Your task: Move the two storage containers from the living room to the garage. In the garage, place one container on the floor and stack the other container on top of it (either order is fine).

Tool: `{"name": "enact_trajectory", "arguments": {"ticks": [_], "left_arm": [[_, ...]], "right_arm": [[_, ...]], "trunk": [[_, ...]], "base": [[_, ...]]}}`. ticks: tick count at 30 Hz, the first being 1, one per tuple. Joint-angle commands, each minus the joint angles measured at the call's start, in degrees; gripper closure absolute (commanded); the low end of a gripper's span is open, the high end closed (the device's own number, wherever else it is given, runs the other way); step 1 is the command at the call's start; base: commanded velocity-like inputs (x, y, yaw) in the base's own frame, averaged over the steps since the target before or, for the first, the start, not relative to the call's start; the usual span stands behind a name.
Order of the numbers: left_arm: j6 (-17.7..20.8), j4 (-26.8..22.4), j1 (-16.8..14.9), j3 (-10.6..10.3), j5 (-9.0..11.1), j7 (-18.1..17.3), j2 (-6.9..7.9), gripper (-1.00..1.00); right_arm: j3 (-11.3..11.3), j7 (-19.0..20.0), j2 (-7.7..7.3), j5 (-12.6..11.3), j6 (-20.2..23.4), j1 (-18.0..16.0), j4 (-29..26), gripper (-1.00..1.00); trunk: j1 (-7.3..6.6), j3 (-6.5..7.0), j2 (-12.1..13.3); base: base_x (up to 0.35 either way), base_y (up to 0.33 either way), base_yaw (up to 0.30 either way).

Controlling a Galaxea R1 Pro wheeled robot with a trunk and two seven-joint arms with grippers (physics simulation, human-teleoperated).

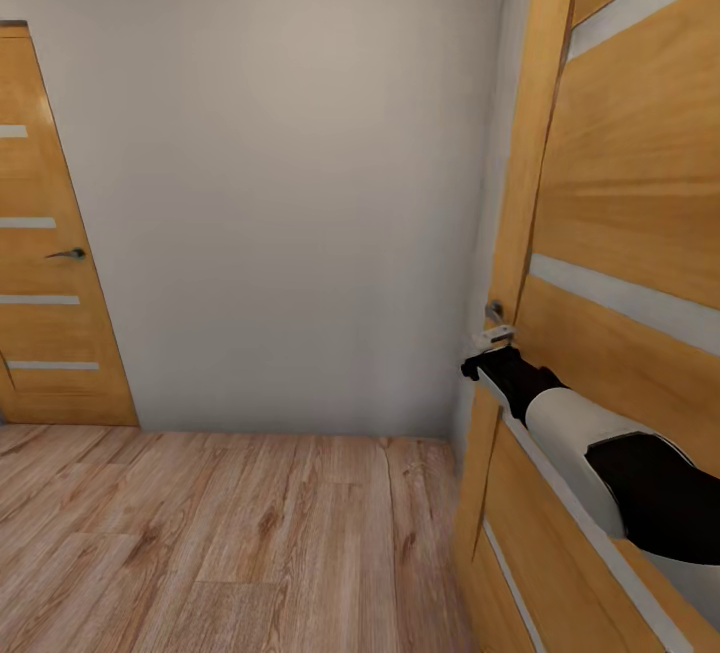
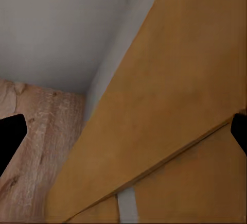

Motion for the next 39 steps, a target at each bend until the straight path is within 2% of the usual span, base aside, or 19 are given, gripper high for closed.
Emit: {"name": "enact_trajectory", "arguments": {"ticks": [1, 30, 35, 39], "left_arm": [[-0.1, 0.0, 0.0, 0.4, 0.0, 0.0, -0.02, -1.0], [-0.1, 0.0, 0.0, 0.4, 0.0, 0.0, -0.02, -1.0], [-0.1, 0.0, 0.0, 0.4, 0.0, 0.0, -0.02, -1.0], [-0.1, 0.0, 0.0, 0.4, 0.0, 0.0, -0.02, -1.0]], "right_arm": [[0.1, -0.1, -0.26, 0.3, 0.5, 0.0, -0.1, -1.0], [0.1, -0.1, -3.43, 0.0, 0.5, 0.0, -0.1, -1.0], [0.1, -0.1, -4.48, -1.2, 0.5, 0.0, -0.1, -1.0], [0.1, 0.0, -5.14, -3.5, 0.9, 0.0, -0.1, -1.0]], "trunk": [[0.0, -0.06, 0.0], [0.0, -0.06, 0.0], [0.0, -0.06, 0.0], [0.0, -0.06, 0.0]], "base": [[0.0, 0.0, 0.0], [0.0, 0.0, 0.0], [0.0, 0.0, 0.0], [0.0, 0.0, 0.0]]}}
